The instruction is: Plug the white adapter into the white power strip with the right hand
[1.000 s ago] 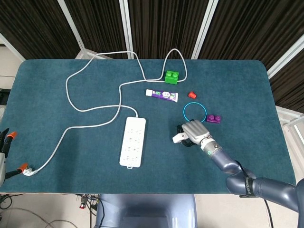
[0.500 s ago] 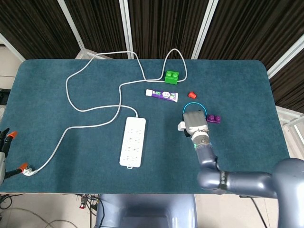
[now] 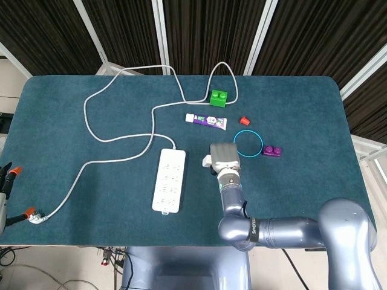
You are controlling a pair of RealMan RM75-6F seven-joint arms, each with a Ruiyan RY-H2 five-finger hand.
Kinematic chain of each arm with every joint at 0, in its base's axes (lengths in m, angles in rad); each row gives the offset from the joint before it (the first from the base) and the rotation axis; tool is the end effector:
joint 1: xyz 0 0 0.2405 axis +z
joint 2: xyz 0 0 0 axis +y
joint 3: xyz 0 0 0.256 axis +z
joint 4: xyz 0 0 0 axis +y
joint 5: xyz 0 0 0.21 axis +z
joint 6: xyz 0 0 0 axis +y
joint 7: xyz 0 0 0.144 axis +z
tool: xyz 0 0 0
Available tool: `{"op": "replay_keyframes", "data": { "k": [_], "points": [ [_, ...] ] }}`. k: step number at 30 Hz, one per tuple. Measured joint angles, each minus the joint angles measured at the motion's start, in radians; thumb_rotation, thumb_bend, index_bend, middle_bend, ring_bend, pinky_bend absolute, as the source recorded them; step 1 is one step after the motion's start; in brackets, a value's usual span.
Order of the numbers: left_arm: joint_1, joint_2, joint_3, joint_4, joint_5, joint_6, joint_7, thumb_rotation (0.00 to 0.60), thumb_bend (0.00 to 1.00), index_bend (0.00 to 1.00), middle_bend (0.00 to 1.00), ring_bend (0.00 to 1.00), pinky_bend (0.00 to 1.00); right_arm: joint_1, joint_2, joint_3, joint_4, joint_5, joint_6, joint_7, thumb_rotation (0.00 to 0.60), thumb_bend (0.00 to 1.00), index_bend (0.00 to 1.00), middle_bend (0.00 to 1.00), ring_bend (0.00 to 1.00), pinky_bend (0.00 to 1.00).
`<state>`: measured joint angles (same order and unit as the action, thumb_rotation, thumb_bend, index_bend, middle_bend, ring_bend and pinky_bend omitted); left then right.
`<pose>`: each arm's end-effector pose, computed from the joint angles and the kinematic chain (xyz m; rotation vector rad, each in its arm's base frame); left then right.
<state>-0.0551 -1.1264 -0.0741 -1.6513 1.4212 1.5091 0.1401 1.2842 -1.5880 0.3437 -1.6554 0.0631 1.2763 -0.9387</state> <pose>-0.3151 0.1756 0.1637 -1.3097 -0.8541 -0.8014 -0.0269 -0.3751 -0.0160 1.6455 -1.1389 0.5102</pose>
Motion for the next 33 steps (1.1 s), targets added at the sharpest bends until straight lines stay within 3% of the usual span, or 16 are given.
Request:
{"op": "replay_keyframes", "data": {
  "k": [8,21,33],
  "points": [
    [0.000,0.000,-0.003,0.001,-0.006,0.000,-0.002,0.600,0.10,0.13,0.00,0.00,0.00,0.031,-0.057,0.042,0.066,0.039,0.021,-0.051,0.600,0.65,0.79,0.66,0.65,0.38],
    [-0.003,0.008,-0.006,0.003,-0.016,-0.008,-0.020,0.600,0.10,0.13,0.00,0.00,0.00,0.062,-0.123,0.181,0.123,0.142,0.028,-0.105,0.600,0.65,0.79,0.67,0.66,0.40],
    [-0.003,0.011,-0.005,0.000,-0.017,-0.009,-0.025,0.600,0.10,0.13,0.00,0.00,0.00,0.069,-0.182,0.199,0.139,0.060,0.053,-0.073,0.600,0.65,0.79,0.67,0.66,0.42]
  ]
}}
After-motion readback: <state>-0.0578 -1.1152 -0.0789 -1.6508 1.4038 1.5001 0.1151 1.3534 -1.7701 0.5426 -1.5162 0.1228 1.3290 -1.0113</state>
